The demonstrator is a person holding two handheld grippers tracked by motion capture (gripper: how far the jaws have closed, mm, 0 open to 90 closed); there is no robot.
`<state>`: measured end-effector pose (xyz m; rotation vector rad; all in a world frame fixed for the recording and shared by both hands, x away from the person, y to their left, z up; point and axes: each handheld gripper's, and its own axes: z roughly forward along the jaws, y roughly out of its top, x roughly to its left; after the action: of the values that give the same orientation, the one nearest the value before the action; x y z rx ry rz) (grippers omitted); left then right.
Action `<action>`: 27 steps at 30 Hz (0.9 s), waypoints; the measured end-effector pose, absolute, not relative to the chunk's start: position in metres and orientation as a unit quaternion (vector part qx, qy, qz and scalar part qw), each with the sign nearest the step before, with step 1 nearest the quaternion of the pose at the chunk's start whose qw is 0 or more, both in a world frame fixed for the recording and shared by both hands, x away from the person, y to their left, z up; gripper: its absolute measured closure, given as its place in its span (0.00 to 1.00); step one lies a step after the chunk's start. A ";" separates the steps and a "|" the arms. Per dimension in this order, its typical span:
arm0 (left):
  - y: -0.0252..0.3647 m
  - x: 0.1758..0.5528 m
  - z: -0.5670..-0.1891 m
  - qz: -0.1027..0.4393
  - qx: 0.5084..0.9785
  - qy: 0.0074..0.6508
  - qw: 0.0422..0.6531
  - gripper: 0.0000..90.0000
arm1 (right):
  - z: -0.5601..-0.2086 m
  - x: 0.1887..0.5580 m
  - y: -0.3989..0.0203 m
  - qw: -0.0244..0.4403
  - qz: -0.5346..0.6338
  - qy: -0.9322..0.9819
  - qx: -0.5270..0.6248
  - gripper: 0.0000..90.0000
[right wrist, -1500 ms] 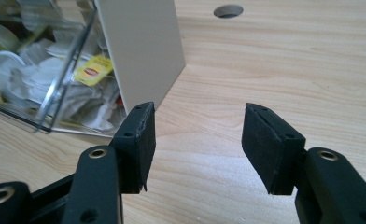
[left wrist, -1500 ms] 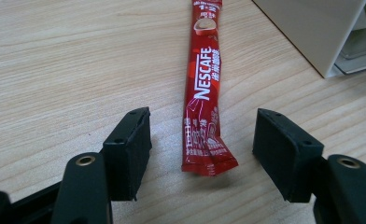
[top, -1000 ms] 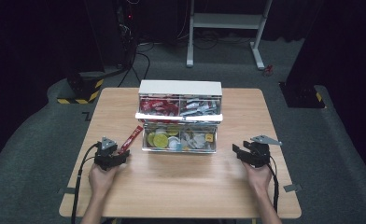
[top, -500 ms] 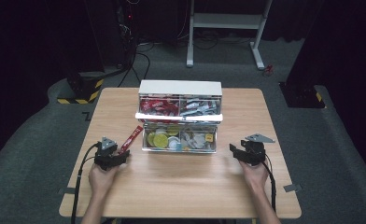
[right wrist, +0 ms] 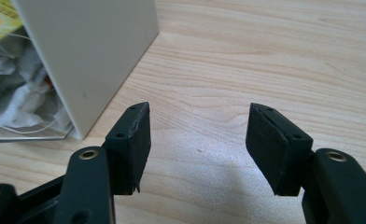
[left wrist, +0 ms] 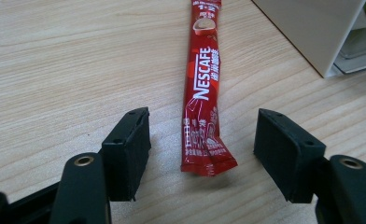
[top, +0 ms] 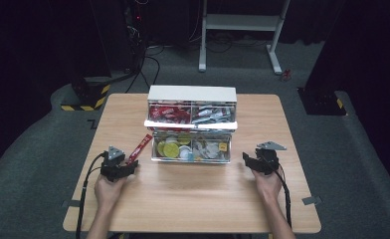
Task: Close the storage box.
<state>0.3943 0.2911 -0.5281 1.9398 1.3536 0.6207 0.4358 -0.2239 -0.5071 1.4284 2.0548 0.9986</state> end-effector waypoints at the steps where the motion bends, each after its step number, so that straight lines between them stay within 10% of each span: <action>1: 0.291 0.394 -0.528 0.239 0.745 0.520 0.341 0.40 | -0.508 0.436 -0.224 0.223 0.358 0.745 0.517 0.44; 27: 0.291 0.394 -0.528 0.240 0.745 0.521 0.340 0.40 | -0.523 0.434 -0.214 0.240 0.306 0.739 0.550 0.23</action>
<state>0.3939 0.2907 -0.5282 1.9397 1.3553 0.6239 0.4341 -0.2136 -0.5235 1.5067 2.0220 0.8387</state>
